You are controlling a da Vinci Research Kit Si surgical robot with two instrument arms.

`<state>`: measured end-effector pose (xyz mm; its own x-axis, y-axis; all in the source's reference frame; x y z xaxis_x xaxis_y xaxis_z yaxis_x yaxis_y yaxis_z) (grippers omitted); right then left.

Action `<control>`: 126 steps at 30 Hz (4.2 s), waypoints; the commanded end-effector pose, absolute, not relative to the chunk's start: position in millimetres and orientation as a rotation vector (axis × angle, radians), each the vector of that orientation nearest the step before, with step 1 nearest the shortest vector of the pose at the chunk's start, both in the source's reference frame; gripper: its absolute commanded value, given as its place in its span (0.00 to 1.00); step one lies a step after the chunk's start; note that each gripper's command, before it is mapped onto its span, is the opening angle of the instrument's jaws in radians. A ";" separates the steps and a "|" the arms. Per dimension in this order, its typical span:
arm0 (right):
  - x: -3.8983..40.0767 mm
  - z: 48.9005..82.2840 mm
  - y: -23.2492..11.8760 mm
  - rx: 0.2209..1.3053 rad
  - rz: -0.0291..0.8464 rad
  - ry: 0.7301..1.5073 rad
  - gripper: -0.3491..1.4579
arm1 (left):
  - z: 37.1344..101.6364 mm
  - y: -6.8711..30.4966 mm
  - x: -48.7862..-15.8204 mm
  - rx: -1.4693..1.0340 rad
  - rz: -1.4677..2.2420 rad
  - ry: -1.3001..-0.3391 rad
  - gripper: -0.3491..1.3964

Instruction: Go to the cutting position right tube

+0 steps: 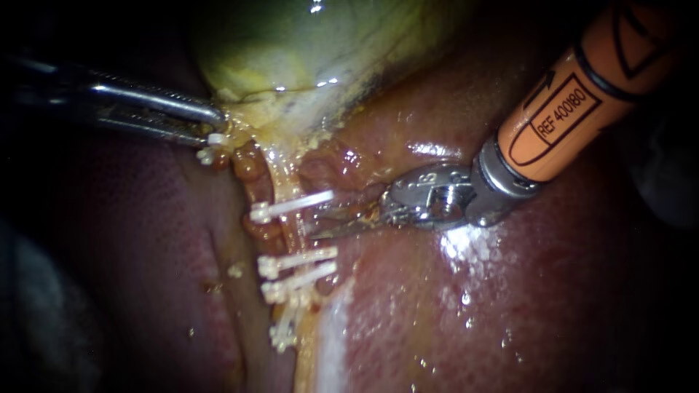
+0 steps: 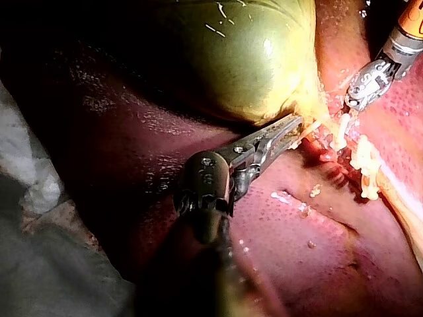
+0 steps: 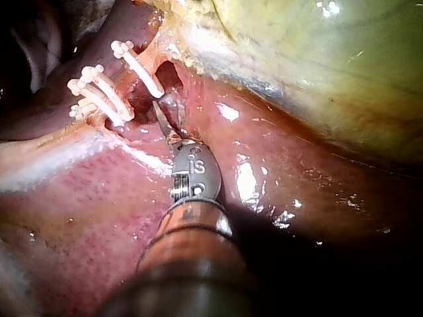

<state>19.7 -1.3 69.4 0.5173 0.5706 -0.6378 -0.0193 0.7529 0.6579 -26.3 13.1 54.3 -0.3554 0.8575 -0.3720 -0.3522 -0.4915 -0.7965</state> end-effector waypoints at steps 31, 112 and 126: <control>16.2 64.0 -0.8 0.768 0.429 1.077 0.99 | 54.2 13.1 -26.2 -1.029 1.931 -0.789 0.00; 29.0 61.3 -4.1 0.976 0.420 1.230 0.94 | 54.3 13.2 -26.6 -1.028 1.930 -0.787 0.00; 28.4 54.5 -4.2 1.084 0.401 1.228 0.91 | 54.2 13.1 -26.4 -1.028 1.930 -0.788 0.00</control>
<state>28.4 -4.1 54.1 0.3455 0.7618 -0.5480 0.2886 0.4694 0.8345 -26.4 13.1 54.3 -0.3547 0.8581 -0.3714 -0.3541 -0.4909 -0.7960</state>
